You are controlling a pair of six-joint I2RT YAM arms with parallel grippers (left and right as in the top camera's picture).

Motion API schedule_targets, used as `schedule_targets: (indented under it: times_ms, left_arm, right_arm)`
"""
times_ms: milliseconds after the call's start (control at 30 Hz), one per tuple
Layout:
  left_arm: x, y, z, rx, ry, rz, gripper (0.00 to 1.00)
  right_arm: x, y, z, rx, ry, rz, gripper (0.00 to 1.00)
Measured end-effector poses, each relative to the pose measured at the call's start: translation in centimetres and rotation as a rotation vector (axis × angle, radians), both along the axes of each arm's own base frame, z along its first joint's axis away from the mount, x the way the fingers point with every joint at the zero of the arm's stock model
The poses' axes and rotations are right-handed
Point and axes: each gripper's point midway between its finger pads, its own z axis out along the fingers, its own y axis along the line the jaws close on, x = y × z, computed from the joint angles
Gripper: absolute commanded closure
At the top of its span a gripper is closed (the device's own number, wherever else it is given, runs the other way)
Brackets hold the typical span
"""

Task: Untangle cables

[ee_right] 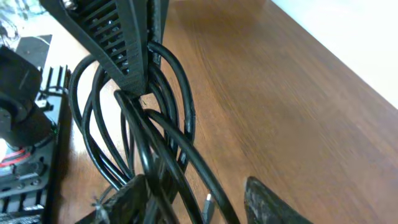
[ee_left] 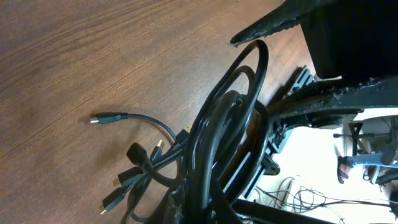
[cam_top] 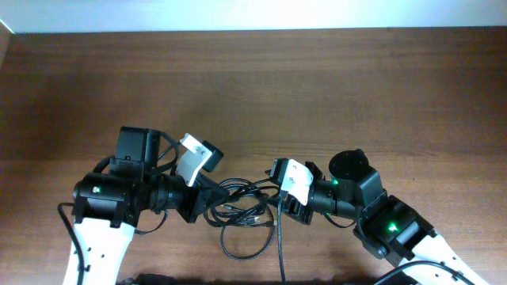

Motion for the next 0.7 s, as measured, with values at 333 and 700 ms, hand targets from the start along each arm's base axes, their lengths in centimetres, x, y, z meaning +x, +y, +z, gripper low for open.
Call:
schedule_targets:
  times_ms: [333,700]
  left_arm:
    - [0.9,-0.8,1.2,-0.074,-0.005,0.030,1.00]
    - [1.9,-0.9,1.7,-0.107,0.033,0.109,1.00]
  right_arm:
    - [-1.9,0.8,0.5,0.045,0.036,0.107,0.96]
    - [-1.9,1.1,-0.3,0.048,0.117,0.099,0.96]
